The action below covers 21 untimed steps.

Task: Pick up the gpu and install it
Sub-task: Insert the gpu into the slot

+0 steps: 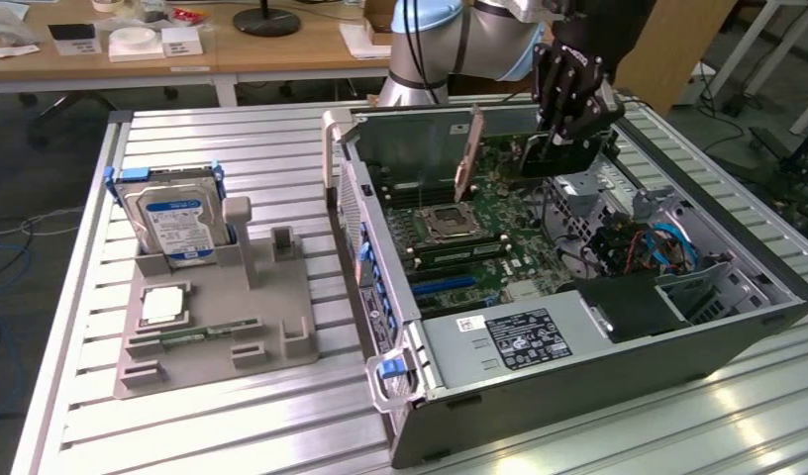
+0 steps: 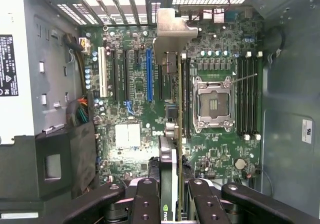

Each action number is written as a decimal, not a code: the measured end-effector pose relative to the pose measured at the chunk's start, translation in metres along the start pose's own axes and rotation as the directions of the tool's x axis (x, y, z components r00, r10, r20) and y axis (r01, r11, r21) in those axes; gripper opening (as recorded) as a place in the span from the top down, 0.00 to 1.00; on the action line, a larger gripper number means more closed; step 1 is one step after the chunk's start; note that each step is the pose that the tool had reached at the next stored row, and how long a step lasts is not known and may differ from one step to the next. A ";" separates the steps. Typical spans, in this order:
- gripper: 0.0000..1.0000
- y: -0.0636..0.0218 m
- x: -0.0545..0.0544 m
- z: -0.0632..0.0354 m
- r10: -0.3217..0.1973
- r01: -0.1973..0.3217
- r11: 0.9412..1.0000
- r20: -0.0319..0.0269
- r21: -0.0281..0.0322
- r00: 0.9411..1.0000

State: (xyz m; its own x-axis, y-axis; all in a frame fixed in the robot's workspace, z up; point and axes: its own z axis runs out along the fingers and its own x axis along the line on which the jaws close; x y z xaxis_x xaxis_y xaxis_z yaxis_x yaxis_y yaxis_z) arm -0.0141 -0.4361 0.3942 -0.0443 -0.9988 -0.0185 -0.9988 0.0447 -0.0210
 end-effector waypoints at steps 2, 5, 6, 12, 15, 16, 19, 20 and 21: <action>0.74 0.0005 0.000 0.0036 0.000 0.000 1.000 0.000 -0.001 1.000; 0.74 0.0010 0.000 0.0063 -0.001 0.001 1.000 0.000 -0.003 1.000; 0.74 0.0010 0.000 0.0063 -0.001 0.001 1.000 -0.001 -0.003 1.000; 0.74 0.0019 0.000 0.0146 -0.001 0.001 1.000 0.000 -0.003 1.000; 0.74 0.0025 0.000 0.0201 -0.001 0.001 1.000 0.000 -0.003 1.000; 0.74 0.0028 0.001 0.0219 -0.001 0.001 1.000 0.000 -0.003 1.000; 0.74 0.0038 0.001 0.0273 -0.002 0.002 1.000 0.000 -0.003 1.000; 0.74 0.0041 0.001 0.0286 -0.002 0.002 1.000 0.000 -0.003 1.000; 0.74 0.0042 0.001 0.0295 -0.003 0.003 1.000 0.000 -0.003 1.000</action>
State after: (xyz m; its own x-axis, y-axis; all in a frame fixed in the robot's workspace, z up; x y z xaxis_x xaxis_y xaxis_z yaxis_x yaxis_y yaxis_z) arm -0.0177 -0.4361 0.3646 -0.0417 -0.9990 -0.0182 -0.9990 0.0421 -0.0181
